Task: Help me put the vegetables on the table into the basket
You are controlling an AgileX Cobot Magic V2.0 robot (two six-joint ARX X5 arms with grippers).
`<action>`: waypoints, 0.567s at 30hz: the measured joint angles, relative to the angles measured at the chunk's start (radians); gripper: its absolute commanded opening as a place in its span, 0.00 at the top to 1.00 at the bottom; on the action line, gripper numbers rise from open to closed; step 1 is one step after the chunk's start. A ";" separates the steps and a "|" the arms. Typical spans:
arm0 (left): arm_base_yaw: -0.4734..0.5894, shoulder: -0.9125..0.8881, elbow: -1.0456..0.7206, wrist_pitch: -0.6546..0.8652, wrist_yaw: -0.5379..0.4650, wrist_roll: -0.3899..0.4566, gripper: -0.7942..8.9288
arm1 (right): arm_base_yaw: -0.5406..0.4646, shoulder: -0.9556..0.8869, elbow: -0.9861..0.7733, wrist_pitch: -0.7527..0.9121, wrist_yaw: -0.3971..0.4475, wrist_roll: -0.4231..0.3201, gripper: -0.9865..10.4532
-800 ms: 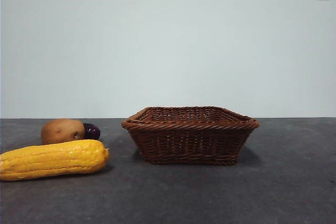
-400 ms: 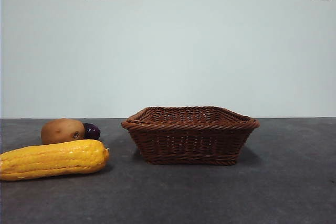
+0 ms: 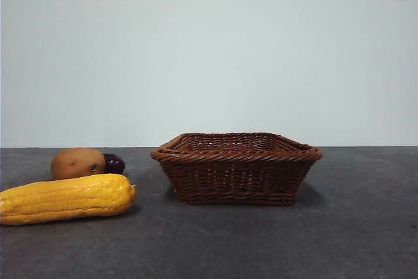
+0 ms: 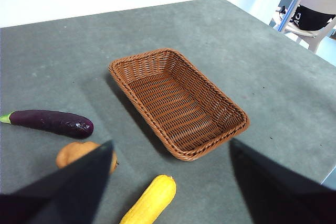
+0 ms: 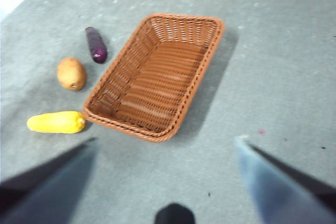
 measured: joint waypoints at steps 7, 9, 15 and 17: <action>0.000 0.007 0.000 0.000 0.000 0.006 0.23 | 0.000 0.026 0.000 0.000 -0.012 0.012 0.41; 0.000 0.008 0.000 0.000 0.000 0.013 0.24 | 0.000 0.054 0.003 0.016 -0.024 0.030 0.41; -0.008 0.021 0.000 0.000 0.000 0.023 0.23 | 0.010 0.258 0.141 0.050 -0.061 0.072 0.42; -0.022 0.027 0.000 0.000 0.001 0.026 0.24 | 0.039 0.366 0.226 0.051 -0.061 0.073 0.42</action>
